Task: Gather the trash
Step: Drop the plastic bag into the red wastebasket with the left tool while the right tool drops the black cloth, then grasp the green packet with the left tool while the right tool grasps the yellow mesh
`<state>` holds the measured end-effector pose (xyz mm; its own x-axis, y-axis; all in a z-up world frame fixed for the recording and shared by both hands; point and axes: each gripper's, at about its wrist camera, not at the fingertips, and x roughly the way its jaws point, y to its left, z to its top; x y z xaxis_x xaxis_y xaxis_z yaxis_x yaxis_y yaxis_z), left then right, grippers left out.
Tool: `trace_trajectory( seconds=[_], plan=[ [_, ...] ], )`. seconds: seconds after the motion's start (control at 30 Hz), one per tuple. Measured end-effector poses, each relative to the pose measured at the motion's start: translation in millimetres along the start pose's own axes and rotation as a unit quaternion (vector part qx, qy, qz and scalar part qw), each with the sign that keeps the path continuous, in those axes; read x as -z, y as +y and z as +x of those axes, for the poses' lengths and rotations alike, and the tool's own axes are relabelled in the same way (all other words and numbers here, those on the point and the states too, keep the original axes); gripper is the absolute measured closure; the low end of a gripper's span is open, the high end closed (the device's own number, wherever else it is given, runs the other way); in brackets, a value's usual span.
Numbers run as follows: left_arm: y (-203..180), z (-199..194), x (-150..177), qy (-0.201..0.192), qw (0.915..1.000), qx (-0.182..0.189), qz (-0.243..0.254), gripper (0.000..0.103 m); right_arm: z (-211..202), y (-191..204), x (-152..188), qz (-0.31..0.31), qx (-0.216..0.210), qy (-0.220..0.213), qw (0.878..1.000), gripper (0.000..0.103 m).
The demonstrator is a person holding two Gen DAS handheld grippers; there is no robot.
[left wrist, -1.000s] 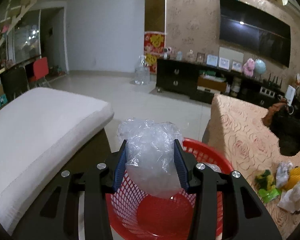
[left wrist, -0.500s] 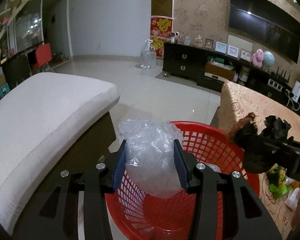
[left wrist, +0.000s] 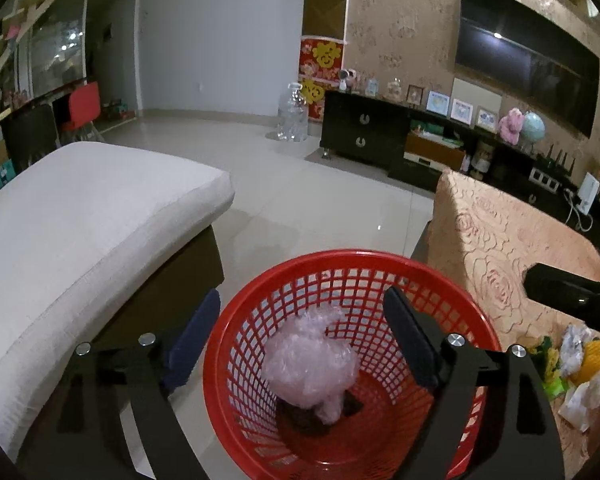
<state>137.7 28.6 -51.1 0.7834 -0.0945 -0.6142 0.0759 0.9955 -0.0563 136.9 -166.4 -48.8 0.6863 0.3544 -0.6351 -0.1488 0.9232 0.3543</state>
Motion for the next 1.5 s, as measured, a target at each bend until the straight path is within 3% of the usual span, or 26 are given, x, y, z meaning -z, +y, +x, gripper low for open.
trace_trajectory(
  seconds=[0.27,0.47,0.7,0.83,0.93,1.27,1.5],
  plan=[
    [-1,-12,-3,-0.028,0.9993,0.02,-0.011,0.019,-40,-20,8,-0.012,0.041,-0.031,0.999,0.031],
    [-12,-20,-1,-0.043,0.9985,0.033,0.004,0.019,-84,-52,30,-0.017,0.107,-0.059,0.992,0.029],
    [-30,-26,2,-0.051,0.9973,0.051,0.016,0.019,-141,-108,66,-0.009,0.205,-0.086,0.975,0.024],
    [-47,-29,6,-0.053,0.9962,0.062,0.028,0.019,-165,-139,85,-0.002,0.265,-0.101,0.959,0.021],
    [-61,-29,9,-0.05,0.9954,0.071,0.04,0.019,-179,-160,97,0.011,0.288,-0.116,0.951,0.02],
    [-106,-23,21,-0.034,0.9922,0.089,0.081,0.019,-196,-195,120,0.057,0.281,-0.137,0.948,0.02],
    [-144,-18,31,0.0,0.9853,0.137,0.102,0.019,-205,-203,124,0.078,0.275,-0.145,0.947,0.02]
  ],
)
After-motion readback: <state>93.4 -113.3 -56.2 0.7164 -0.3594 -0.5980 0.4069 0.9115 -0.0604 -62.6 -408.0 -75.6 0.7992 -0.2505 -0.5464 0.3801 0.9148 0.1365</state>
